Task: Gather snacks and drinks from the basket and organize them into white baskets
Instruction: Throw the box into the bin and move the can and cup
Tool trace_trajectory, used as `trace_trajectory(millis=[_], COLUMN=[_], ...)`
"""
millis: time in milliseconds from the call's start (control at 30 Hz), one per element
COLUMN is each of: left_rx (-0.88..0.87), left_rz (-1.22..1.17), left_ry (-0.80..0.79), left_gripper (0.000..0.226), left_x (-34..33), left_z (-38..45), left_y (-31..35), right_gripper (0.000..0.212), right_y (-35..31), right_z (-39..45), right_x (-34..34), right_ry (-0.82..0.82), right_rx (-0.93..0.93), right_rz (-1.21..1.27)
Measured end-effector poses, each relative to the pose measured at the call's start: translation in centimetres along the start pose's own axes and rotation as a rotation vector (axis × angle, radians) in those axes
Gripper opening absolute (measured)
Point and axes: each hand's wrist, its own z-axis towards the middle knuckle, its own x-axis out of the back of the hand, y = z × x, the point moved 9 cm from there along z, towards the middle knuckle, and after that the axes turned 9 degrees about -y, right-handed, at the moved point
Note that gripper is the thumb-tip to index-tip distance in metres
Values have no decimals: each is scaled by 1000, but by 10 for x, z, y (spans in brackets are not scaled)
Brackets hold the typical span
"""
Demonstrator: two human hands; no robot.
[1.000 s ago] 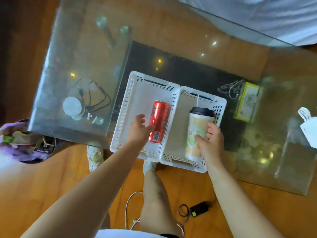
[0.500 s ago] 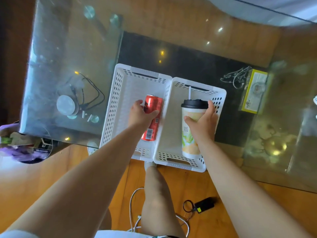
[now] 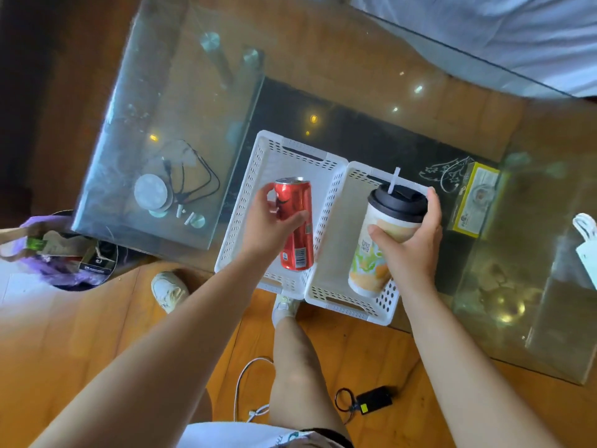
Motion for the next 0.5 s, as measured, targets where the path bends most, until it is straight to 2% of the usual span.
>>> trace_trajectory(millis=[167, 233, 500], left_rx=[-67, -89, -15], left_rz=[-130, -188, -333], left_ry=[-1, 25, 264], left_gripper=[69, 63, 67], left_x=[53, 81, 240], left_z=[-46, -63, -125], left_y=[3, -3, -80], right_gripper=[91, 88, 79], right_y=[-53, -76, -160], right_z=[-34, -51, -131], right_x=[-17, -34, -177], right_ry=[-54, -85, -326], right_rx=[90, 139, 278], right_rz=[73, 88, 84])
